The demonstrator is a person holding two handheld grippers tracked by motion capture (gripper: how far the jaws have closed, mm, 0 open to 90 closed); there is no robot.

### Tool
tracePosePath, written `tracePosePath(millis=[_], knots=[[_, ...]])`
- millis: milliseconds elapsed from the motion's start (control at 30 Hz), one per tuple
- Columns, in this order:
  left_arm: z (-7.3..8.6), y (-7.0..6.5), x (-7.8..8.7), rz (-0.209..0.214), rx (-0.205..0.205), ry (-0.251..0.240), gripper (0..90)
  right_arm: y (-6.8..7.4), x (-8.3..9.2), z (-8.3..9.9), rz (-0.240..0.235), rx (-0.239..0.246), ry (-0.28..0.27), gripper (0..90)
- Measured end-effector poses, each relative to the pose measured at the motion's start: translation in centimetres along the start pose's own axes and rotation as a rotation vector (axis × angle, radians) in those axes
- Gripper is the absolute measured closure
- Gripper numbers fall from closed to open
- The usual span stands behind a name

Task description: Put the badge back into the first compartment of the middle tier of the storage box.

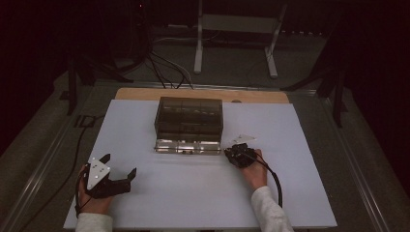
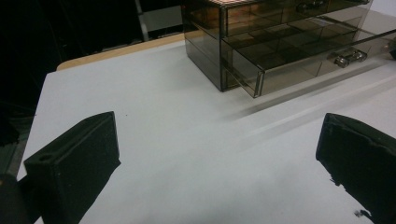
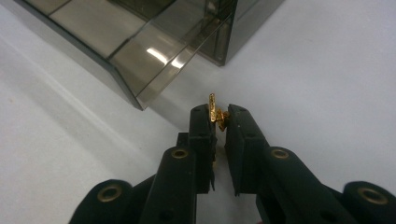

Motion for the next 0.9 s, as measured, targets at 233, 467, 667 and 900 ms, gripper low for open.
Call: tracePosePath(millis=[233,467,667,900], knots=[[0.0,0.0,0.0,0.001,0.002,0.0,0.6,0.0,0.7,-0.4,-0.01,-0.017,-0.027,81.7],[0.1,0.1,-0.1,-0.002,0.007,0.002,0.6,-0.1,1.4,-0.9,-0.022,-0.036,-0.048,81.7],[0.1,0.1,-0.1,0.001,0.011,0.009,0.6,-0.1,1.9,-1.2,-0.032,-0.054,-0.068,81.7],[0.2,0.2,-0.1,-0.001,0.013,0.012,0.6,-0.1,2.4,-1.8,-0.055,-0.086,-0.093,81.7]])
Point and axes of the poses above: each handheld gripper's, and its own axes: x roughly backward along the jaws, z roughly out of its underside, y roughly to its left, the point moved 7 cm from there along -x, roughly forward along the jaws, and after that the axes turned 2 degrees about x, right-handed, at the moved point
